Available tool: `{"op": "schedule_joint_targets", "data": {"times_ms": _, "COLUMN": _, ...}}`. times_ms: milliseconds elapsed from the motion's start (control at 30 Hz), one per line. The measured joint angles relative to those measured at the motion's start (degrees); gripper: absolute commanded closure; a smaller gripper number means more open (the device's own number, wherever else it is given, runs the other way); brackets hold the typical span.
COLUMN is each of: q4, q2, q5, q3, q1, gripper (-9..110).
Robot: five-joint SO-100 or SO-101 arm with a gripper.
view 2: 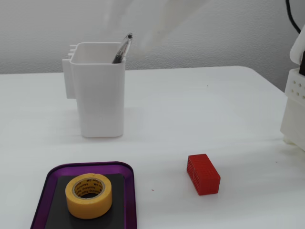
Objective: Pick up the yellow tape and place it in the box.
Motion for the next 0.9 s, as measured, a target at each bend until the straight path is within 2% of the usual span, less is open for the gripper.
{"op": "schedule_joint_targets", "data": {"times_ms": 167, "q4": -2.0, "q2": 11.2, "q5": 0.0, "q3": 15.4, "q1": 5.0, "gripper": 87}}
{"op": "schedule_joint_targets", "data": {"times_ms": 400, "q4": -14.1, "q2": 25.8, "q5": 0.0, "q3": 42.9, "q1": 10.7, "gripper": 87}}
{"op": "schedule_joint_targets", "data": {"times_ms": 733, "q4": -27.6, "q2": 47.3, "q5": 0.0, "q3": 72.9, "q1": 11.2, "gripper": 87}}
{"op": "schedule_joint_targets", "data": {"times_ms": 900, "q4": -29.2, "q2": 57.0, "q5": 0.6, "q3": 83.8, "q1": 11.0, "gripper": 87}}
